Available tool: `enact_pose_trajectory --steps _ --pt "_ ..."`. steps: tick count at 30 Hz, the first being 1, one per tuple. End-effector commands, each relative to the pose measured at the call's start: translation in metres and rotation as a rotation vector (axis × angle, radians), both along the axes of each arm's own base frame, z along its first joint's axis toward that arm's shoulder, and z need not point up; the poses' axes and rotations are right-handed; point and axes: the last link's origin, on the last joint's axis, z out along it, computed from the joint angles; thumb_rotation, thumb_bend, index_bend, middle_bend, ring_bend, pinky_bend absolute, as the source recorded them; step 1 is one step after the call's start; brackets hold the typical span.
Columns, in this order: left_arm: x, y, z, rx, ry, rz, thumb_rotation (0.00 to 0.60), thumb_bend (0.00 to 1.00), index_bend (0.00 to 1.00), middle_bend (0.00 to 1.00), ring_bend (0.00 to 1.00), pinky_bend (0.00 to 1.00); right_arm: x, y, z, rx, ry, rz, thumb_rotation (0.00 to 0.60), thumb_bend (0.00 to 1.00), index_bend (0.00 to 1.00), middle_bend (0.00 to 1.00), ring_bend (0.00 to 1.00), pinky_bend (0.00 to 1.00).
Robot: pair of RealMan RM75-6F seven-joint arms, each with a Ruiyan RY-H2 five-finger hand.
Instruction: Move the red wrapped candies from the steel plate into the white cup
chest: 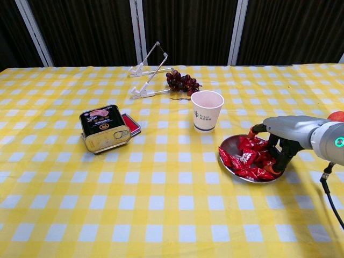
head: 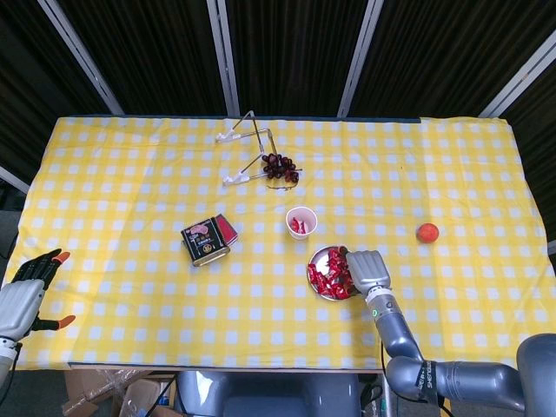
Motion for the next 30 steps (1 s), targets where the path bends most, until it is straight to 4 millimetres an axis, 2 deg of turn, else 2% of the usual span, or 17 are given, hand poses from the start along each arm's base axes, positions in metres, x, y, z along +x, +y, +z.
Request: enact_pose_trajectory --steps 1,5,10,20,30 --pt "0.000 0.000 0.000 -0.001 0.001 0.001 0.600 0.06 0.00 0.00 0.00 0.00 -0.002 -0.001 -0.003 0.003 -0.011 -0.013 0.600 0.38 0.43 0.75 0.91 0.92" --pt "0.000 0.000 0.000 -0.004 0.000 0.003 0.600 0.06 0.00 0.00 0.00 0.00 -0.001 -0.002 -0.005 -0.002 -0.043 -0.015 0.600 0.45 0.58 0.77 0.93 0.95" --pt "0.000 0.000 0.000 -0.005 0.000 0.002 0.600 0.06 0.00 0.00 0.00 0.00 0.002 -0.002 -0.005 -0.015 -0.079 -0.001 0.600 0.48 0.63 0.77 0.93 0.95" --pt "0.000 0.000 0.000 -0.005 -0.002 0.000 0.600 0.06 0.00 0.00 0.00 0.00 0.016 -0.005 0.005 -0.061 -0.137 0.029 0.600 0.48 0.63 0.77 0.93 0.95" --pt "0.000 0.000 0.000 -0.004 -0.005 0.000 0.600 0.06 0.00 0.00 0.00 0.00 0.036 -0.016 0.036 -0.131 -0.167 0.065 0.600 0.48 0.63 0.77 0.93 0.95"
